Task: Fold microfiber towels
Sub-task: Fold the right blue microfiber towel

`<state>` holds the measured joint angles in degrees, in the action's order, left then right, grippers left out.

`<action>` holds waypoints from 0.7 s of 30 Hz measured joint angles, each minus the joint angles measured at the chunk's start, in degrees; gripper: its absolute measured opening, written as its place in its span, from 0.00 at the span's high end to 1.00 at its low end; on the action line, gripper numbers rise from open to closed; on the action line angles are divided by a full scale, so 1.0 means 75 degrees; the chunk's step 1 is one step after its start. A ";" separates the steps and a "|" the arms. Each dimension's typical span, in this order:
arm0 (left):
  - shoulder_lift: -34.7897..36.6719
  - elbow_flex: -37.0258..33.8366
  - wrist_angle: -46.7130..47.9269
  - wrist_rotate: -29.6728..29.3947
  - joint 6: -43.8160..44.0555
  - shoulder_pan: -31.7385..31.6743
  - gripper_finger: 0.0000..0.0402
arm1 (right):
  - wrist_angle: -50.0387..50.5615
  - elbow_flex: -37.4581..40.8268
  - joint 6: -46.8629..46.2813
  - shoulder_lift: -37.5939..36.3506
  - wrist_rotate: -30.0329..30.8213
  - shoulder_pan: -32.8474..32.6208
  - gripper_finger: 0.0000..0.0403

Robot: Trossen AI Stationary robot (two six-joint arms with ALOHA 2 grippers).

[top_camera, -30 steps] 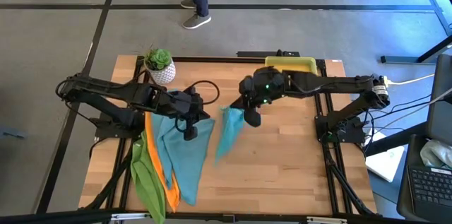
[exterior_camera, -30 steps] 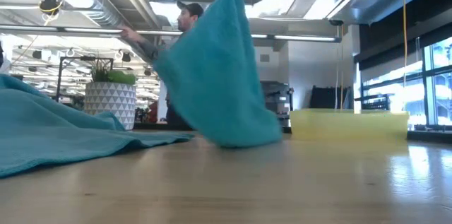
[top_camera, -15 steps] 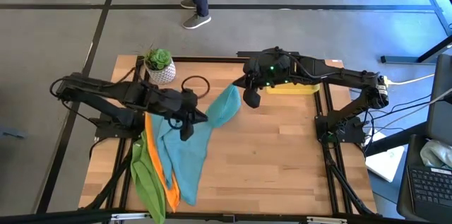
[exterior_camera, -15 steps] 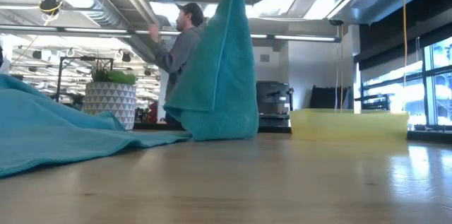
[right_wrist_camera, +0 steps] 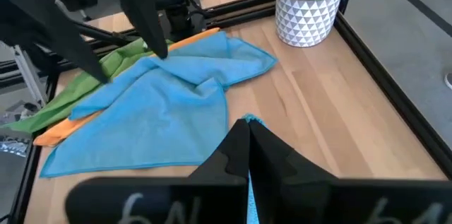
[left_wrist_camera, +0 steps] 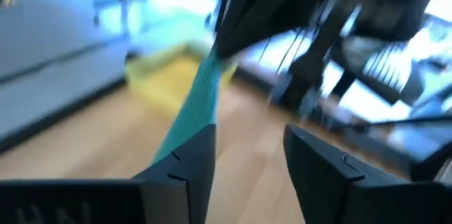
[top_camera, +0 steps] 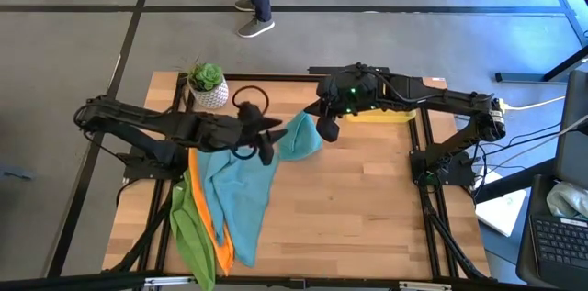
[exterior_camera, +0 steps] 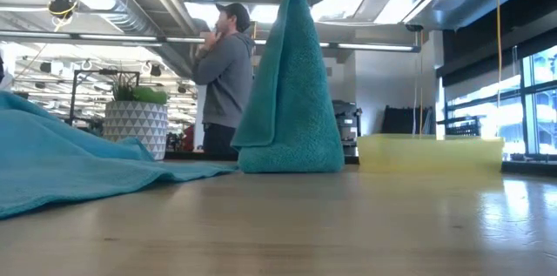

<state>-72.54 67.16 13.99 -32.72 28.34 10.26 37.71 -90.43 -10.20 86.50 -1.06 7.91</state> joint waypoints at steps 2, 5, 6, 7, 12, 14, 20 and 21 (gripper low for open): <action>-0.0155 0.0002 -0.0509 0.0013 -0.0502 0.0004 0.59 | -0.0014 0.0000 0.0003 0.0000 0.0002 -0.0005 0.99; -0.0533 0.0026 -0.0853 0.0009 -0.1497 0.0106 0.59 | -0.0064 0.0000 -0.0006 0.0000 0.0183 0.0004 0.99; -0.0677 0.0026 -0.0947 0.0008 -0.1993 0.0156 0.59 | -0.0097 0.0000 -0.0027 0.0000 0.0197 0.0008 0.99; -0.0836 0.0026 -0.1158 0.0003 -0.2541 0.0211 0.59 | -0.0136 0.0000 -0.0058 0.0000 0.0201 0.0010 0.99; -0.1472 0.0026 -0.2188 -0.1504 -0.4562 0.0503 0.59 | -0.0133 0.0000 -0.0207 0.0000 0.0213 0.0004 0.99; -0.1656 0.0028 -0.2386 -0.2505 -0.4960 0.0582 0.59 | -0.0133 0.0000 -0.0279 0.0000 0.0215 0.0004 0.99; -0.2048 0.0037 -0.2409 -0.3161 -0.5138 0.0442 0.59 | -0.0195 0.0000 -0.0425 0.0000 0.0216 0.0004 0.99; -0.2123 0.0037 -0.2400 -0.3158 -0.5138 0.0400 0.59 | -0.0209 0.0000 -0.0425 0.0000 0.0216 0.0004 0.99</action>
<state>-88.46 67.44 -4.01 -56.40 -10.20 13.26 36.14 -90.43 -13.39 86.50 0.56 7.94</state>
